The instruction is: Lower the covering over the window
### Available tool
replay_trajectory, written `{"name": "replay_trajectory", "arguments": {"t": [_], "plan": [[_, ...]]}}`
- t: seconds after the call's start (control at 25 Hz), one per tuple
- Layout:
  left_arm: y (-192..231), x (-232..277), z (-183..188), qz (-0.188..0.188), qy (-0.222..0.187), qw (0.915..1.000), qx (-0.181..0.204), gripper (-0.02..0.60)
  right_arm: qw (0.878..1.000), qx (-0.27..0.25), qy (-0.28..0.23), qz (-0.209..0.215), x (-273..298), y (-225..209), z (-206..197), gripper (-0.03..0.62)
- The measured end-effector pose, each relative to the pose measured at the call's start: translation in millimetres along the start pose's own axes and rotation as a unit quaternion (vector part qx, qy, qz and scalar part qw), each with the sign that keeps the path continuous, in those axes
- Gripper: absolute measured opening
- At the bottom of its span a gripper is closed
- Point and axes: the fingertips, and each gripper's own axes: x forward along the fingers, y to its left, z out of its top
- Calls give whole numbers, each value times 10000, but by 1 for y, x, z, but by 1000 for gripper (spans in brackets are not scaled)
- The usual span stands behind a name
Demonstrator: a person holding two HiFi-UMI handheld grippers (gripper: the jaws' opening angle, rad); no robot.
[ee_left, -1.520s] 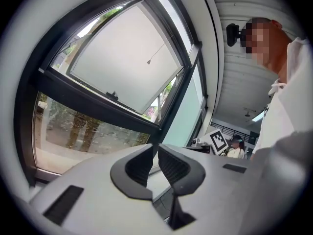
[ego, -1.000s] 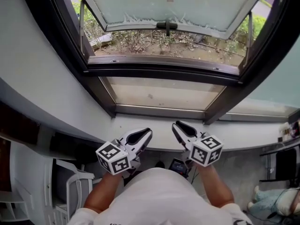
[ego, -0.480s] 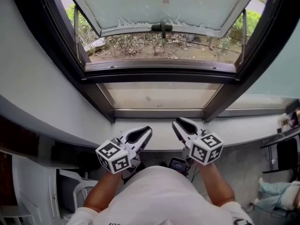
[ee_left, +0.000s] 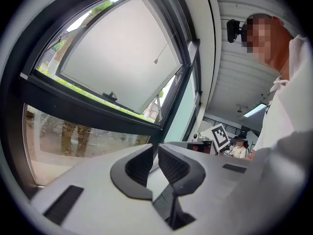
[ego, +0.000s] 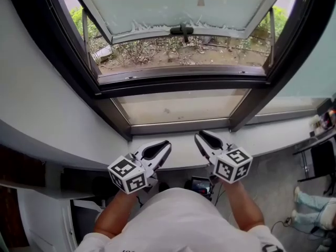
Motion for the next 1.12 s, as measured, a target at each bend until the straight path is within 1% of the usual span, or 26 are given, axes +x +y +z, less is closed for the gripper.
{"name": "replay_trajectory", "arguments": {"t": [0.2, 0.4, 0.56, 0.76, 1.0, 1.12], "plan": [[7, -5, 1, -61, 27, 10000, 29, 37, 9999, -56, -50, -112, 1, 5, 0, 87], [14, 2, 10, 59, -146, 9999, 38, 37, 9998, -181, 25, -68, 8, -2, 9, 87], [17, 9, 14, 165, -284, 9994, -57, 40, 9995, -301, 39, 11, 10, -7, 18, 87], [22, 16, 20, 321, -388, 9987, -79, 41, 9992, -407, 46, 39, 10, -15, 26, 87], [32, 24, 33, 464, -487, 9977, 15, 52, 9986, -529, -60, 57, 14, -23, 42, 87], [33, 30, 46, 447, -509, 9975, 191, 56, 9972, -732, -140, 74, 15, -24, 57, 87]]}}
